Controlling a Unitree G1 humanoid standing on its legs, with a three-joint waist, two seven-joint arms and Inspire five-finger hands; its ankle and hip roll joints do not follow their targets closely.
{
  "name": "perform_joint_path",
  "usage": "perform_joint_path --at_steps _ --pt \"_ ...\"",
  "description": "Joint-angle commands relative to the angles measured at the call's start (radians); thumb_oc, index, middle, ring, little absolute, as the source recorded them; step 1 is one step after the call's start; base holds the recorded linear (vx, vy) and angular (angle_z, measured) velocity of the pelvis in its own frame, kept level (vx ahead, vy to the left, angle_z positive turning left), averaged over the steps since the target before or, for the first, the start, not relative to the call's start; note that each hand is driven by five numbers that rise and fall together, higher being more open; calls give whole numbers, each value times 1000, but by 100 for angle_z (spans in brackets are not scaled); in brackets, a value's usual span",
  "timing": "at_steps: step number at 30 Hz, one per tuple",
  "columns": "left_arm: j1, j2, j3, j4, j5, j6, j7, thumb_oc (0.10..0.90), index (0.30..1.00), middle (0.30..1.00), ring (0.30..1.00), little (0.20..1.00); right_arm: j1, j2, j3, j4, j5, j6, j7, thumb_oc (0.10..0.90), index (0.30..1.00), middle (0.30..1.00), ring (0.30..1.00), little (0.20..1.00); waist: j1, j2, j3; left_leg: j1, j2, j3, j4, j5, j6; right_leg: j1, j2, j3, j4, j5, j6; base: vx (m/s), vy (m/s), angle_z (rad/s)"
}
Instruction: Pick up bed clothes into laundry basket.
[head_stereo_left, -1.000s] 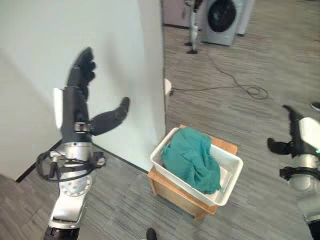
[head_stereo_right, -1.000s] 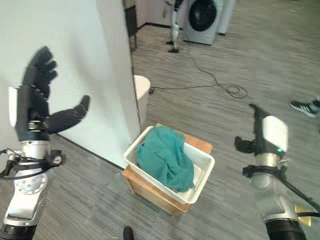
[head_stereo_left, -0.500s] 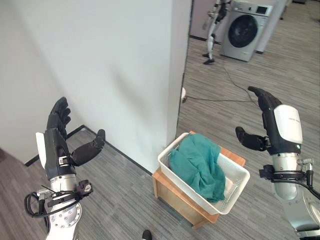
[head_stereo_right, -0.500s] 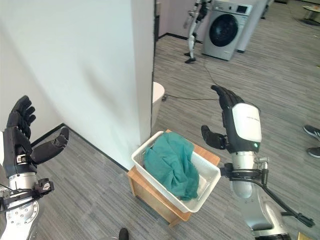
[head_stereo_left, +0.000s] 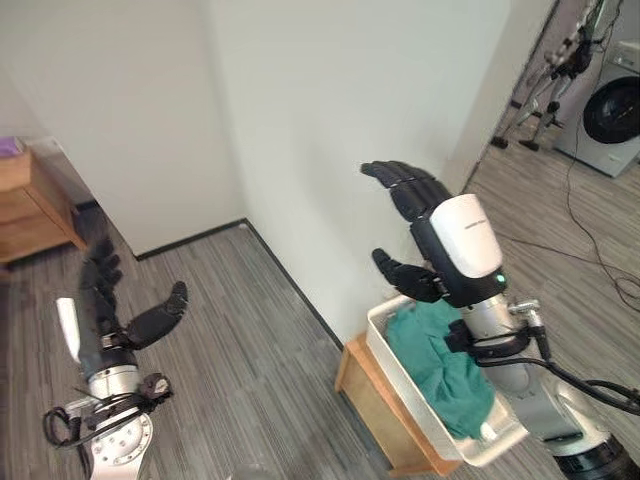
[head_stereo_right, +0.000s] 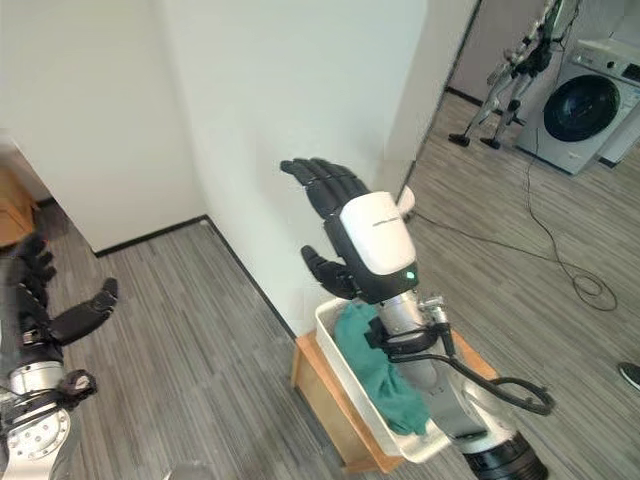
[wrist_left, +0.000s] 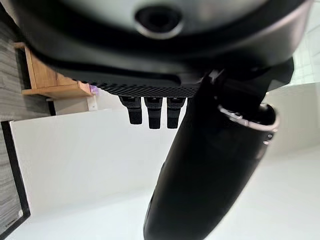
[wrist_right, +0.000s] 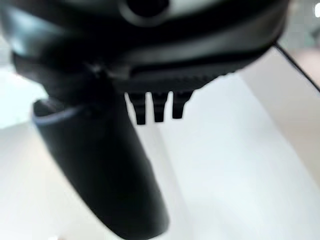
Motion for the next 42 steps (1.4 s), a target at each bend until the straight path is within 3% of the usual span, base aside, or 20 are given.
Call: perform_joint_path --at_steps 1,5,6,7,8,9,10,11,12,13,17,23,26,30,34,38,39,40,41,42 --pt "-87 78 18 -167 22 -81 0 800 900 900 900 900 -97 25 -100 15 53 -45 -67 800 900 900 900 900 19 -6 -70 143 74 4 -88 -116 -96 -138 183 -1 -222 -10 -49 -93 336 195" --pt "-82 84 -18 -209 36 -92 -17 800 900 900 900 900 -49 50 -125 43 59 -46 -81 800 900 900 900 900 -11 15 -63 172 -32 -27 -298 -134 -52 -211 82 -14 -79 85 34 -74 414 150" --pt "-86 85 -18 -217 40 -95 -16 800 900 900 900 900 -46 65 -130 47 58 -43 -83 800 900 900 900 900 -15 20 -54 186 -59 -33 -348 -128 -43 -230 44 -10 -19 107 73 -86 438 61" --pt "-93 85 -25 -222 36 -106 -4 800 900 900 900 900 -30 99 -130 50 56 -42 -86 800 900 900 900 900 -20 27 -34 193 -77 -58 -383 -128 -34 -265 -9 33 80 172 152 -75 432 82" --pt "-100 87 -33 -218 28 -112 7 800 900 900 900 900 -10 117 -128 60 49 -37 -90 800 900 900 900 900 -29 26 -19 191 -89 -98 -418 -122 -24 -316 -39 127 150 237 220 -47 288 78" --pt "-101 87 -34 -217 28 -112 8 800 900 900 900 900 -10 117 -128 60 49 -37 -90 800 900 900 900 900 -28 24 -20 191 -92 -97 -420 -121 -23 -318 -41 129 152 237 220 -118 116 108" --pt "-113 93 -45 -210 22 -119 14 800 900 900 900 900 11 128 -129 69 41 -33 -94 800 900 900 900 900 -44 26 -6 179 -89 -144 -450 -100 -24 -365 1 284 167 216 235 -95 13 88" --pt "-114 94 -46 -209 21 -120 14 800 900 900 900 900 12 129 -130 69 41 -33 -94 800 900 900 900 900 -41 24 -8 178 -91 -141 -453 -95 -25 -368 1 285 166 217 234 -143 63 103" --pt "-137 96 -71 -201 10 -130 20 800 900 900 900 900 33 132 -143 73 42 -31 -99 800 900 900 900 900 -58 21 -6 158 -89 -216 -482 -72 -27 -395 82 457 166 127 220 -70 42 86" --pt "-152 97 -80 -190 9 -133 21 800 900 900 900 900 45 134 -155 73 46 -31 -103 800 900 900 900 900 -61 17 -3 141 -92 -263 -484 -65 -30 -396 116 515 148 96 208 -141 -5 129" --pt "-189 109 -93 -167 19 -134 26 800 900 900 900 900 71 153 -188 64 46 -26 -120 800 900 900 900 900 -60 -2 -5 72 -92 -375 -488 -27 -41 -350 117 604 45 110 177 -41 -132 144" --pt "-231 96 -143 -159 1 -140 2 800 900 900 900 900 157 193 -231 65 73 -18 -130 800 900 900 900 900 -76 -8 -20 0 -104 -572 -488 -5 -64 -278 134 923 -170 119 181 6 -166 139" --pt "-267 108 -155 -157 2 -131 -7 800 900 900 900 900 159 211 -229 83 108 -17 -133 800 900 900 900 900 -27 -13 -42 -9 -86 -617 -488 0 -90 -213 93 857 -266 129 191 -46 -289 105" --pt "-255 93 -123 -164 -38 -131 -18 800 900 900 900 900 142 215 -231 91 203 -39 -114 800 900 900 900 900 8 -10 -48 -18 -42 -643 -470 35 -130 -142 131 809 -355 102 170 -64 -330 38" --pt "-162 63 -58 -149 -56 -139 -22 800 900 900 900 900 119 201 -215 98 255 -62 -88 800 900 900 900 900 2 6 -48 -8 4 -630 -476 75 -162 -109 173 800 -381 72 136 -64 -362 7" --pt "-51 18 36 -83 -92 -141 -18 800 900 900 900 900 52 184 -144 117 288 -93 -63 800 900 900 900 900 -23 45 -11 -50 99 -588 -488 233 -248 -88 230 765 -384 16 90 -145 -338 -9" --pt "-51 18 36 -83 -92 -141 -18 800 900 900 900 900 51 184 -143 117 288 -93 -63 800 900 900 900 900 -25 45 -11 -51 100 -589 -488 233 -248 -88 230 764 -384 16 89 -260 -230 11" --pt "-53 7 35 -61 -111 -138 -18 800 900 900 900 900 23 172 -132 120 298 -92 -63 800 900 900 900 900 -41 40 14 -86 130 -475 -477 297 -234 -88 228 729 -384 14 75 -192 -161 26" --pt "-54 6 37 -60 -112 -139 -20 800 900 900 900 900 20 172 -130 122 299 -92 -63 800 900 900 900 900 -41 40 14 -85 129 -472 -477 296 -233 -89 226 731 -384 14 76 -372 -334 78" --pt "-64 -1 15 -38 -146 -127 -38 800 900 900 900 900 -1 153 -129 124 294 -81 -64 800 900 900 900 900 -67 23 22 -77 136 -314 -388 246 -197 -93 221 692 -384 15 58 -242 -273 102"
